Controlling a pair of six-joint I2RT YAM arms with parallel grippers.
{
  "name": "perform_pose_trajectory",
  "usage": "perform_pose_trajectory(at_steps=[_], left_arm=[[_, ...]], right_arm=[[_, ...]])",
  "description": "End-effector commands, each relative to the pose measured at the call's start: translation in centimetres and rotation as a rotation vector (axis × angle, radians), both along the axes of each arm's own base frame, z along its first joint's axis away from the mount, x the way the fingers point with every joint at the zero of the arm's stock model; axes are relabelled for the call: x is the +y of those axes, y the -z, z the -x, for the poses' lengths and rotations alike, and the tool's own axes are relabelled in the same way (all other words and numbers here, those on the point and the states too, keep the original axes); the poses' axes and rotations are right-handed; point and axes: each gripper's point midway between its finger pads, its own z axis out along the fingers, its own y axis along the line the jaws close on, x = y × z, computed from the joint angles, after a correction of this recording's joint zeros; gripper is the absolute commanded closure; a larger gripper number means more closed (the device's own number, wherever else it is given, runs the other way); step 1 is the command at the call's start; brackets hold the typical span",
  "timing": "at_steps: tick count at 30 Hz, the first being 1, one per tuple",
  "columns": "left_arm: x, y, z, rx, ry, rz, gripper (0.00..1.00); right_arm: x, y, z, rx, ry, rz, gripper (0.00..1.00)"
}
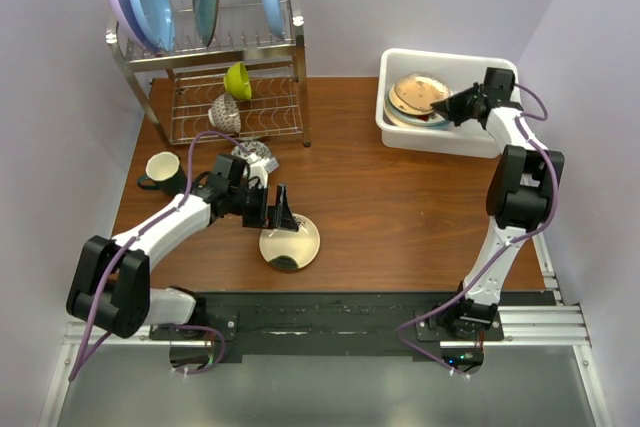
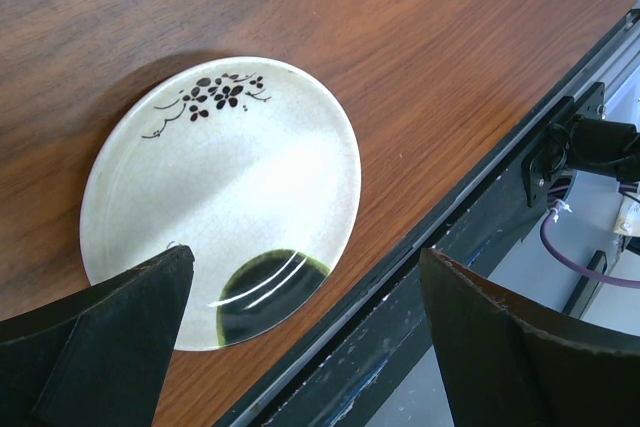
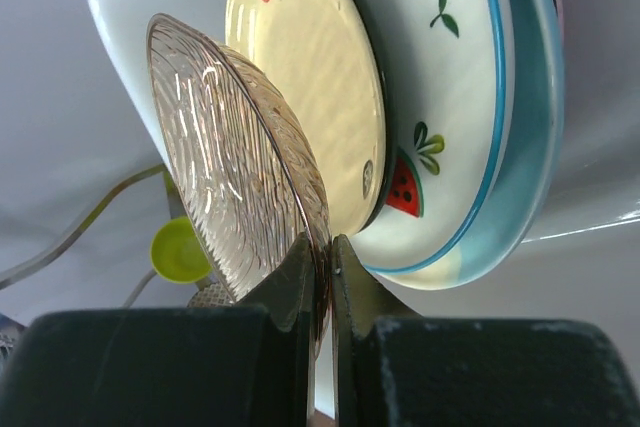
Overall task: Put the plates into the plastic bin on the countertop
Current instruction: Place the plate in the plastic bin.
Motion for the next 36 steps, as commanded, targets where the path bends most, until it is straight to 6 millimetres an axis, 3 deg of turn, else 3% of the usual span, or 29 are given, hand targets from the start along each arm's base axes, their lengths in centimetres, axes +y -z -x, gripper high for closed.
perform_pose_trajectory(at_steps=[1, 5, 10, 15, 16, 18, 19, 22, 36], left_arm=[[-0.4, -0.5, -0.3, -0.025, 0.031, 0.021, 0.0], [-0.4, -0.6, -0.2, -0.027, 0.034, 0.022, 0.0], [-0.3, -0.6, -0.2, -0.025, 0.034, 0.021, 0.0], [-0.4, -0.7, -0.2, -0.029, 0.037, 0.022, 0.0], [-0.4, -0.7, -0.1, -0.025, 0.039, 0.023, 0.0], [-0.4, -0.8, -0.2, -0.031, 0.039, 0.026, 0.0], [-0.4, -0.8, -0.2, -0.03, 0.041, 0.026, 0.0], [-0.5, -0.9, -0.1, -0.032, 0.045, 0.027, 0.0], [-0.4, -0.9, -0.2, -0.037, 0.042, 0.024, 0.0]], right_arm=[[-0.1, -2.5, -2.1, -0.074, 0.025, 0.001, 1.0], [0.7, -2.9, -3.2, -0.082, 0.025, 0.007, 0.99], [1.4, -1.2, -4.3, -0.04, 0.037, -0.005, 0.98], [1.9, -1.1, -4.8, -0.043, 0.051, -0.019, 0.91], [1.8, -0.9, -4.8, -0.039, 0.058, -0.012, 0.81], [1.7, -1.1, -4.7, -0.039, 0.059, -0.004, 0.7], [1.7, -1.2, -4.5, -0.036, 0.064, 0.0, 0.55], [1.6, -1.8, -4.4, -0.044, 0.072, 0.008, 0.4], [1.8, -5.3, -3.4, -0.103, 0.048, 0.024, 0.26]])
